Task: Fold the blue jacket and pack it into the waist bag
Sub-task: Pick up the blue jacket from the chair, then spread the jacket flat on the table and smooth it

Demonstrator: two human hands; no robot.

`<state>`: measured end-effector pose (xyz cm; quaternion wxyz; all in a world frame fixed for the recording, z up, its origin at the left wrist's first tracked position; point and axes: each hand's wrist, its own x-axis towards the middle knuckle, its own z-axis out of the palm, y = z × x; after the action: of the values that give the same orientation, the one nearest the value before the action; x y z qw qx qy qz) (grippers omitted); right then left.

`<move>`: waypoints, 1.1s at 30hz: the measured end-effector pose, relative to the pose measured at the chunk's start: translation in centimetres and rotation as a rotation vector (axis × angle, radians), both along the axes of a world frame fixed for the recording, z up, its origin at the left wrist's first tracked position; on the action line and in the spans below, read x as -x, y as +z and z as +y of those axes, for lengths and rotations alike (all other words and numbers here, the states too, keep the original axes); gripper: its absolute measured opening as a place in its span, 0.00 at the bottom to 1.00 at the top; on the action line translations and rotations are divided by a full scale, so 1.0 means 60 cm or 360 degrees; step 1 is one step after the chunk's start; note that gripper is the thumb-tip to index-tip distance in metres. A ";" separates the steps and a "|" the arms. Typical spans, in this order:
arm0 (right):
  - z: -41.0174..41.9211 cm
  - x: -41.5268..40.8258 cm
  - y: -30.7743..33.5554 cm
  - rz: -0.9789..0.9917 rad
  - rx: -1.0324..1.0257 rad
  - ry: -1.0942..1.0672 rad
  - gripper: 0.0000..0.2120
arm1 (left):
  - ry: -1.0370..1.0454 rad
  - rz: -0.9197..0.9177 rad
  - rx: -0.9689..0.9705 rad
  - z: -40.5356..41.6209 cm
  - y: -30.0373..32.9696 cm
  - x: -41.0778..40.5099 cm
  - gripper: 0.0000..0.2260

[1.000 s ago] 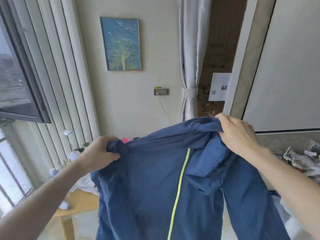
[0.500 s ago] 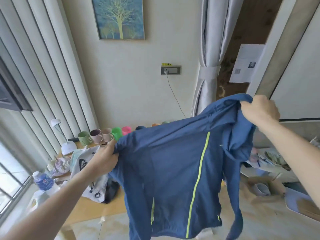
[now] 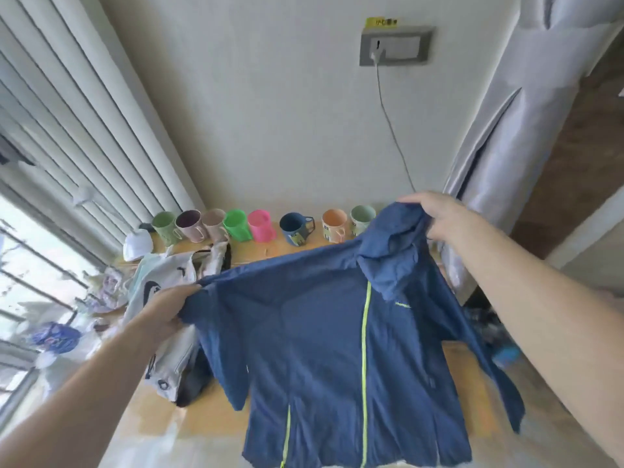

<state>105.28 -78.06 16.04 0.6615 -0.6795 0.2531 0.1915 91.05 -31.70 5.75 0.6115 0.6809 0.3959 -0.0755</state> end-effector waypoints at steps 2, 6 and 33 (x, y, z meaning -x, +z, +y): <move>0.010 -0.061 -0.057 -0.0033 -0.0050 0.0026 0.11 | 0.0070 -0.0050 0.0059 0.001 -0.020 -0.049 0.05; 0.036 -0.112 -0.145 -0.0206 -0.0118 0.0012 0.30 | 0.0079 -0.0057 -0.0068 0.020 -0.088 -0.120 0.15; -0.146 0.323 -0.555 0.0126 0.1318 -0.0049 0.17 | -0.1304 0.0445 -0.1560 -0.125 -0.358 -0.006 0.23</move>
<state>85.90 -86.81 -17.29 0.3249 -0.8763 0.3441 0.0895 91.42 -39.20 -15.73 0.0946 0.9603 0.1686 -0.2010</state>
